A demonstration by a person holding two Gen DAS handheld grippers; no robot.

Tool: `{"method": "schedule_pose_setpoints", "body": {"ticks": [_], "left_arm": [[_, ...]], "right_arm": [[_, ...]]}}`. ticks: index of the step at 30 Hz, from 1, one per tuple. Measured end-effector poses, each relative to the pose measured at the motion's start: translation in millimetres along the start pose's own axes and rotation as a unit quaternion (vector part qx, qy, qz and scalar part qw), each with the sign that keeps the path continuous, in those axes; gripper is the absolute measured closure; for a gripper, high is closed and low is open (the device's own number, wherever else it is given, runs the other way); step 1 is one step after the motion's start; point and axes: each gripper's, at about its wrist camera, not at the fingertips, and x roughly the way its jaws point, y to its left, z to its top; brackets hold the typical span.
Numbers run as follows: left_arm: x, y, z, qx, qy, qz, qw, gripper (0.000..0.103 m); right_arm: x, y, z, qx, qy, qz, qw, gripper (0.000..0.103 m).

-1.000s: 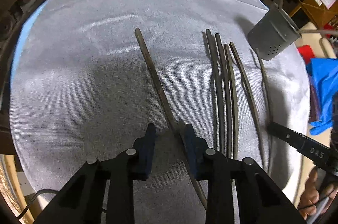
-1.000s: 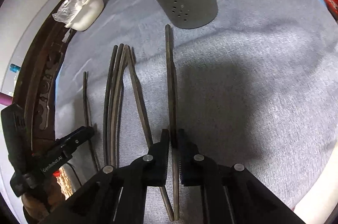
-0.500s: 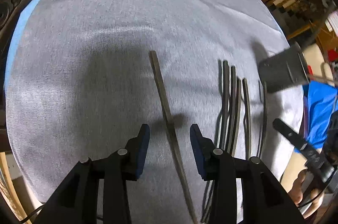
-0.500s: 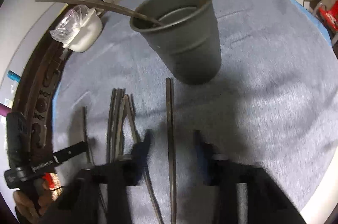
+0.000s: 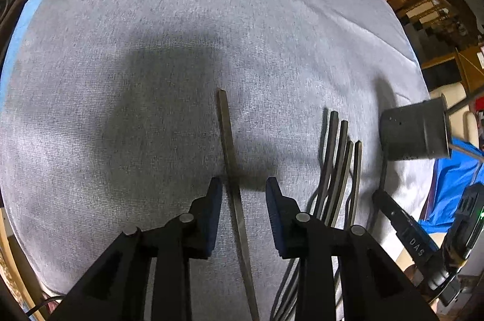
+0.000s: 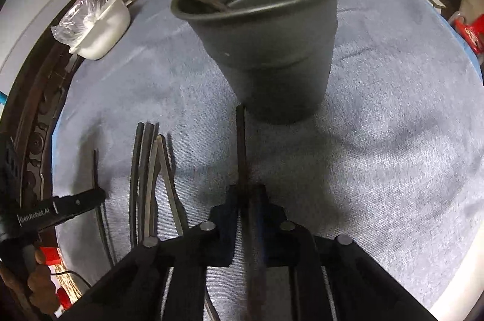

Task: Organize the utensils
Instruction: 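Close the right tool on a rod while the left tool grasps another rod, then raise both held rods upright and carry them over the grey cup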

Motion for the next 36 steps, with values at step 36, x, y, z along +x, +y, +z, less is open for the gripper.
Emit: {"method": "schedule_pose_setpoints", "body": {"ticks": [36], "left_arm": [[-196,-107,-81,0.173,-0.251,-0.045,0.9515,0.098]], "right_arm": [[-202,-16,0,-0.034,-0.358,0.150,0.921,0.097]]}}
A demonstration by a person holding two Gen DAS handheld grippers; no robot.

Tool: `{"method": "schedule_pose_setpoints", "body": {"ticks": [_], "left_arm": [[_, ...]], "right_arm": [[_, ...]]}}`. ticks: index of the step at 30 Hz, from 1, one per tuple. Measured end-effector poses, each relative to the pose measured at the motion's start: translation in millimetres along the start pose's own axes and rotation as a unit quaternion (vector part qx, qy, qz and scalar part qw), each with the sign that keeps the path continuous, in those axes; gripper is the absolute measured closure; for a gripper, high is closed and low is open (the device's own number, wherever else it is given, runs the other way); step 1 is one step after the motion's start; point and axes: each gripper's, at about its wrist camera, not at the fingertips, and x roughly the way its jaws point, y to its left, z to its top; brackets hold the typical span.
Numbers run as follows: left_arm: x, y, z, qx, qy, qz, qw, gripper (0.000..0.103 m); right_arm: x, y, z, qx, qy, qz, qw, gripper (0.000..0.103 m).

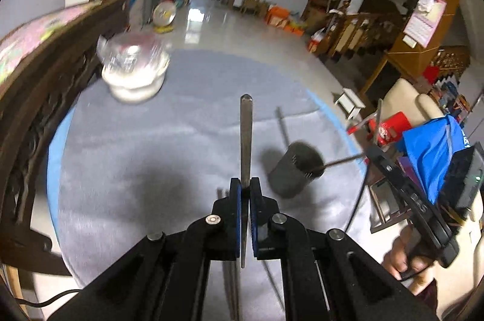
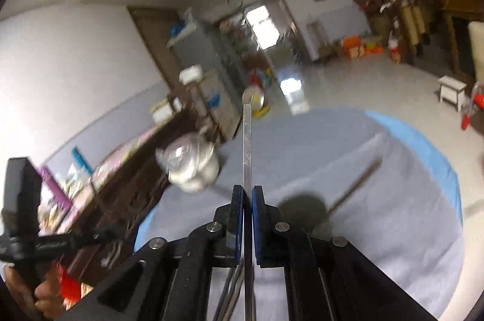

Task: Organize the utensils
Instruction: 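Raise both held rods upright and carry them over the grey cup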

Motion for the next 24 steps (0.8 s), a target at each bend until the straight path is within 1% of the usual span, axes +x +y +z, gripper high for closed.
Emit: {"method": "schedule_pose_setpoints", "body": {"ticks": [4,5,7,9,13,15,17,20,24], "left_arm": [[-5,-18,24,0.010,-0.022,-0.012,0.9996,0.098],[-5,-23,29,0.014,-0.028,-0.016,0.9994,0.097],[-5,-36,42,0.020,-0.042,-0.026,0.9986,0.098],[-3,-45,51,0.022,-0.051,-0.040,0.9976,0.097],[8,-61,67,0.022,-0.076,-0.053,0.9955,0.098],[19,-66,73,0.016,-0.085,-0.060,0.9944,0.098],[33,-70,78,0.010,-0.091,-0.063,0.9938,0.098],[53,-76,80,0.008,-0.098,-0.055,0.9937,0.097],[79,-80,74,0.006,-0.081,-0.046,0.9957,0.097]], "right_arm": [[4,2,22,-0.006,-0.070,-0.026,0.997,0.097],[7,4,27,-0.009,-0.093,-0.037,0.995,0.097],[11,4,36,-0.014,-0.124,-0.054,0.991,0.097],[16,8,44,-0.019,-0.159,-0.077,0.984,0.097],[26,10,55,-0.028,-0.203,-0.108,0.973,0.097],[35,10,56,-0.034,-0.211,-0.123,0.969,0.097],[46,8,55,-0.035,-0.209,-0.136,0.968,0.097],[58,4,50,-0.034,-0.201,-0.143,0.969,0.097],[70,3,38,-0.039,-0.186,-0.148,0.971,0.097]]}}
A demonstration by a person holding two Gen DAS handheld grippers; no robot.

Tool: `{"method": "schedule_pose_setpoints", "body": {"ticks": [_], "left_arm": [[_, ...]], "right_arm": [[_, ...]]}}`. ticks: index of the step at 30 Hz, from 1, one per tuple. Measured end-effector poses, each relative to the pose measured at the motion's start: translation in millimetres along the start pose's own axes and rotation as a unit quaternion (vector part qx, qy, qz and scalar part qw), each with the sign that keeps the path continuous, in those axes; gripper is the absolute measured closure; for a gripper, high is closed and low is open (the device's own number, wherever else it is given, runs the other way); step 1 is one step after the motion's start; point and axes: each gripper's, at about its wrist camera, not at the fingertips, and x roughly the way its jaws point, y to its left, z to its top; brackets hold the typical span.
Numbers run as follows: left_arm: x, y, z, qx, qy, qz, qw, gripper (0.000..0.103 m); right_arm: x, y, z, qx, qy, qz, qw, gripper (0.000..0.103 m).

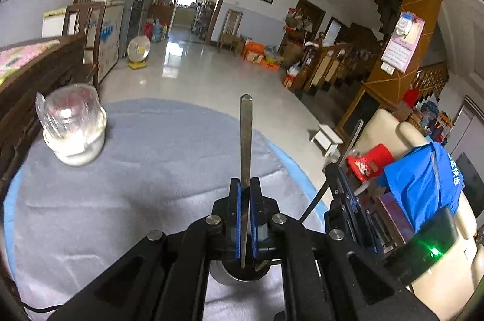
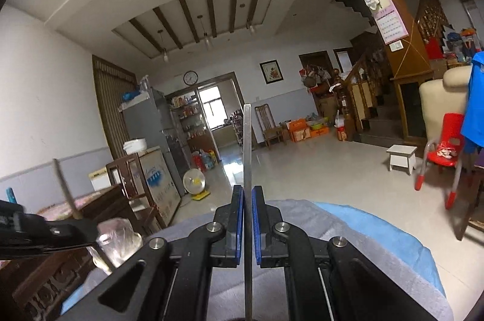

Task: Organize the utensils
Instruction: 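Raise both held rods upright and carry them over the grey cup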

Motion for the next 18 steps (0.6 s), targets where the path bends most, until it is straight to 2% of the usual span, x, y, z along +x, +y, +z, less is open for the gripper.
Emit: {"method": "schedule_pose_setpoints", "body": {"ticks": [7,13,15,17,18], "left_arm": [[14,-2,-14,0.018,0.032,0.012,0.9992,0.097],[1,1,-25,0.047,0.054,0.030,0.9970,0.095],[-7,4,-30,0.049,0.066,0.028,0.9962,0.091],[-16,8,-35,0.045,0.069,0.029,0.9962,0.077],[-24,12,-38,0.041,0.066,0.031,0.9965,0.074]], "right_arm": [[-5,-4,-14,-0.011,0.030,0.012,0.999,0.097],[-19,-10,-17,-0.017,0.067,0.036,0.997,0.096],[-23,-9,-20,-0.031,0.084,0.044,0.995,0.095],[-26,-8,-21,-0.041,0.105,0.053,0.992,0.095],[-29,-9,-21,-0.041,0.121,0.059,0.990,0.094]]}}
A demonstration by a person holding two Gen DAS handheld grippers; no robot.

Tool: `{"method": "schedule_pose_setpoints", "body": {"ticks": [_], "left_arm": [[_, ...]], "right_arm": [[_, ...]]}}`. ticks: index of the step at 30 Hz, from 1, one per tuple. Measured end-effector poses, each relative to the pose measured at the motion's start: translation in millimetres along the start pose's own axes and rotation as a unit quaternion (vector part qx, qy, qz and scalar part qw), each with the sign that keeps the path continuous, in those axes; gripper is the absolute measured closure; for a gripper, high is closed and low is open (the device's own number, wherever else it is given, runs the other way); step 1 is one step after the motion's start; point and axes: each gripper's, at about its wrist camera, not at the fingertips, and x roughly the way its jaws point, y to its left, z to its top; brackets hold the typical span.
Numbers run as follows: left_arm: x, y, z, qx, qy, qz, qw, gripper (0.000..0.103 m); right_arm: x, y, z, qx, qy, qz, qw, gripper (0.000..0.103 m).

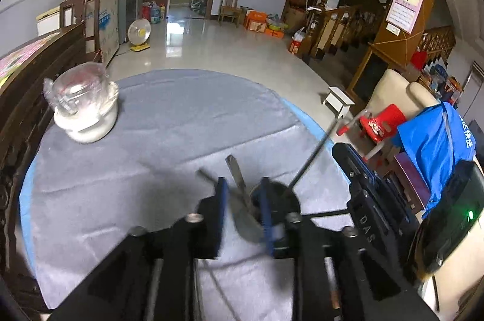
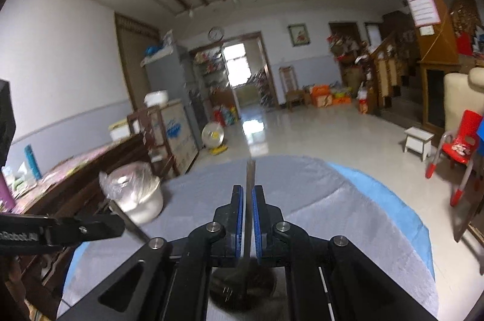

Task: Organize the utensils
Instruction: 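Raise both held rods upright and carry them over the grey cup, then open both tools to release the rods into the grey cup, then move both tools back down to the remaining rods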

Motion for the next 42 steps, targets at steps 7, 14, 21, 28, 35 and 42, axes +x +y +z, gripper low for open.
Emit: {"method": "schedule_pose_setpoints", "body": {"ticks": [7,14,21,28,35,42], "left_arm": [[-45,23,-37,0.002,-0.014,0.022,0.9997,0.053],[-57,51,-92,-0.024,0.021,0.059,0.9978,0.050],[-38,74,-144,-0.061,0.083,0.097,0.9899,0.050],[-20,87,-179,-0.083,0.129,0.112,0.9818,0.050],[-9,84,-189,-0.079,0.149,0.105,0.9800,0.050],[0,86,-187,-0.081,0.160,0.090,0.9797,0.050]], "right_arm": [[-35,-10,-8,0.019,0.021,0.016,0.999,0.091],[-87,-6,-30,0.048,0.014,0.060,0.997,0.034],[-108,17,-66,0.005,0.056,0.067,0.996,0.054],[-88,16,-105,0.016,0.137,0.061,0.989,0.063],[-65,17,-131,0.039,0.206,0.078,0.975,0.063],[-45,26,-152,0.034,0.269,0.086,0.959,0.063]]}}
